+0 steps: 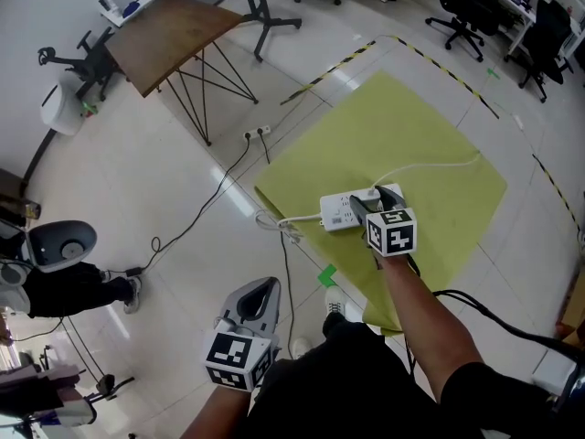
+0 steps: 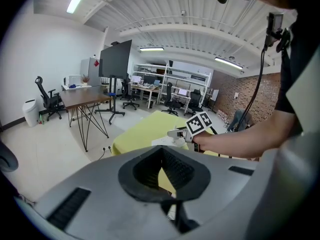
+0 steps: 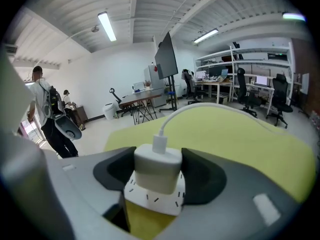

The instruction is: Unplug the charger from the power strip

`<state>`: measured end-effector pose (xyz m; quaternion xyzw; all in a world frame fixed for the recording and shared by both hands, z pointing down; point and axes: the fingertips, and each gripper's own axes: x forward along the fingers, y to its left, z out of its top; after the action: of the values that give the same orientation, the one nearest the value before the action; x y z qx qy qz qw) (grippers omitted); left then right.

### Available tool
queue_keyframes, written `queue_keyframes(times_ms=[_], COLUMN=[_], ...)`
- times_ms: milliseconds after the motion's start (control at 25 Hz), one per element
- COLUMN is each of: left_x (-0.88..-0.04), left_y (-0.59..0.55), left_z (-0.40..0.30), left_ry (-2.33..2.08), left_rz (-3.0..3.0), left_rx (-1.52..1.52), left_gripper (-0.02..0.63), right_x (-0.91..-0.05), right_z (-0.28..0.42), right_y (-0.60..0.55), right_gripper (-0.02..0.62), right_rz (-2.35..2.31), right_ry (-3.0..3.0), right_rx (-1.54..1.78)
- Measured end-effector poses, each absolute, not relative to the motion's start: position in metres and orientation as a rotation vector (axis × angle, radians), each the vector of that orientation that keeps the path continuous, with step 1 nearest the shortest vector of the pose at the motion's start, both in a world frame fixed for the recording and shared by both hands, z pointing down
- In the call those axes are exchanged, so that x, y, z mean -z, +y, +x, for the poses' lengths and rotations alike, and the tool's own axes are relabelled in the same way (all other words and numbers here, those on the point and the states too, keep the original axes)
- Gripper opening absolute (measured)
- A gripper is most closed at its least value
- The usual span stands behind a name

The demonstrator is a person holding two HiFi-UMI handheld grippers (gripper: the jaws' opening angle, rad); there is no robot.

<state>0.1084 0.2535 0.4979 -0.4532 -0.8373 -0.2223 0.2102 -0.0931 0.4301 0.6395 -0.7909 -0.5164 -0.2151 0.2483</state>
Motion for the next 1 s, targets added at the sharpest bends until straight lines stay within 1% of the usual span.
queue_keyframes(times_ms=[200,400,560,1000], left_x=[-0.496,-0.493,-0.493,-0.497], left_y=[0.251,0.248,0.246,0.213], left_z=[0.106,0.107,0.101,0.053], left_ry=[-2.338,-2.348,-2.379,-2.494], left_rz=[-1.247,-1.264,-1.233,-1.024], left_rx=[0.608,0.630,0.613,0.608], left_gripper=[0.006,0.006,0.006,0.006], right_x=[-0.621,-0.612,-0.615,-0.636], right_z=[-0.100,-0.109,-0.118,-0.159], right_y=[0.424,0.391,0.353,0.231], right_gripper=[0.281,0.281,0.281,0.281], right_rz=[-2.192,-2.183,-2.157,-2.008], right_ry=[-1.416,-1.339,-1.268,-1.171], right_rx=[0.550,0.571,0.628,0.781])
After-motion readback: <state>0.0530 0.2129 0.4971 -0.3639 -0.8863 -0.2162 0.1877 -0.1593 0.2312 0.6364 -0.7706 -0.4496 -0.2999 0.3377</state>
